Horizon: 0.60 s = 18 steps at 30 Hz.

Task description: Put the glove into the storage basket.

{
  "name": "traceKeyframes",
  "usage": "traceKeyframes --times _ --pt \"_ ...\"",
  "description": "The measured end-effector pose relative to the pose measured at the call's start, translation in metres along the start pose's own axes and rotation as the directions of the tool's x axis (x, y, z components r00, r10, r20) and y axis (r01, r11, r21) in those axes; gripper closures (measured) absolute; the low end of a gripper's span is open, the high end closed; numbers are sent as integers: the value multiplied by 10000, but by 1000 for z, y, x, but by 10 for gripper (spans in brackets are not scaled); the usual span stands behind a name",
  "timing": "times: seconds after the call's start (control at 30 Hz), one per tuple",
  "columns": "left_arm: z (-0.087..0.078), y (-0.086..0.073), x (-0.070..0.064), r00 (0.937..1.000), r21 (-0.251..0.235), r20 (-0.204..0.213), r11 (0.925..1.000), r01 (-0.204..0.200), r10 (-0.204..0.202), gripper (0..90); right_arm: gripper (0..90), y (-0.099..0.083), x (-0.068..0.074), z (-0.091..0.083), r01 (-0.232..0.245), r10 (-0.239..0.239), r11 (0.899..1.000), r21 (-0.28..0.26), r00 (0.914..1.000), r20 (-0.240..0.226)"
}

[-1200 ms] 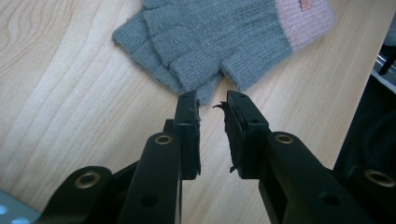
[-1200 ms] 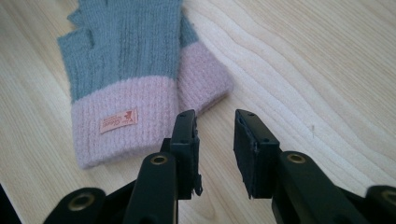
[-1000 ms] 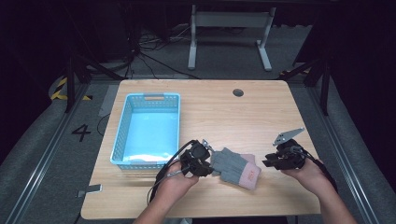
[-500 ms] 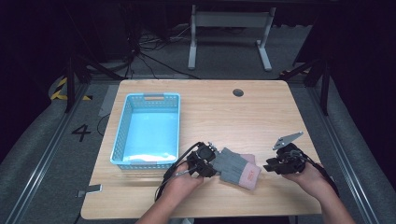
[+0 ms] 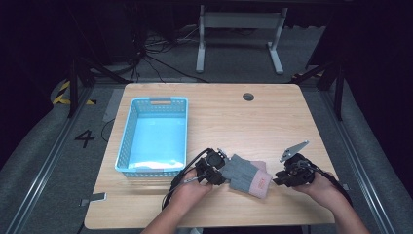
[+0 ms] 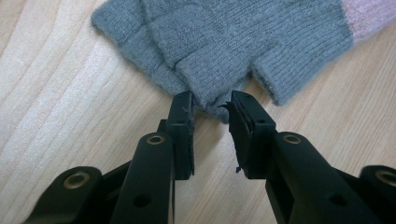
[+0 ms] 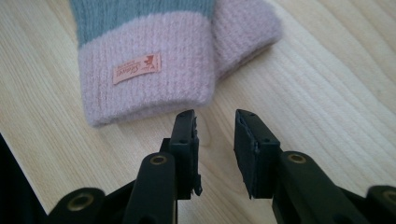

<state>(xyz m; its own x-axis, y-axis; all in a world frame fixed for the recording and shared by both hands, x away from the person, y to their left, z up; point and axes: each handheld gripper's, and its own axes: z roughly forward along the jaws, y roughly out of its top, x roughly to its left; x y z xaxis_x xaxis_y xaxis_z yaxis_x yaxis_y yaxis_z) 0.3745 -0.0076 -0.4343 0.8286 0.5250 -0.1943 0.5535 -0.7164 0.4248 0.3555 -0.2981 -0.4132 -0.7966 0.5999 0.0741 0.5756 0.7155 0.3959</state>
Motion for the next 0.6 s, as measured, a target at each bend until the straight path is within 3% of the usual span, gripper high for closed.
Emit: traceKeyframes --times 0.37,0.6 --pt "-1 1 -2 9999 -102 32 9999 -112 112 699 693 6 8 7 392 -392 9992 -72 9992 -43" --pt "-1 3 -6 9993 -139 -183 9994 -324 321 727 733 9 12 9 614 -613 9981 -100 9981 83"
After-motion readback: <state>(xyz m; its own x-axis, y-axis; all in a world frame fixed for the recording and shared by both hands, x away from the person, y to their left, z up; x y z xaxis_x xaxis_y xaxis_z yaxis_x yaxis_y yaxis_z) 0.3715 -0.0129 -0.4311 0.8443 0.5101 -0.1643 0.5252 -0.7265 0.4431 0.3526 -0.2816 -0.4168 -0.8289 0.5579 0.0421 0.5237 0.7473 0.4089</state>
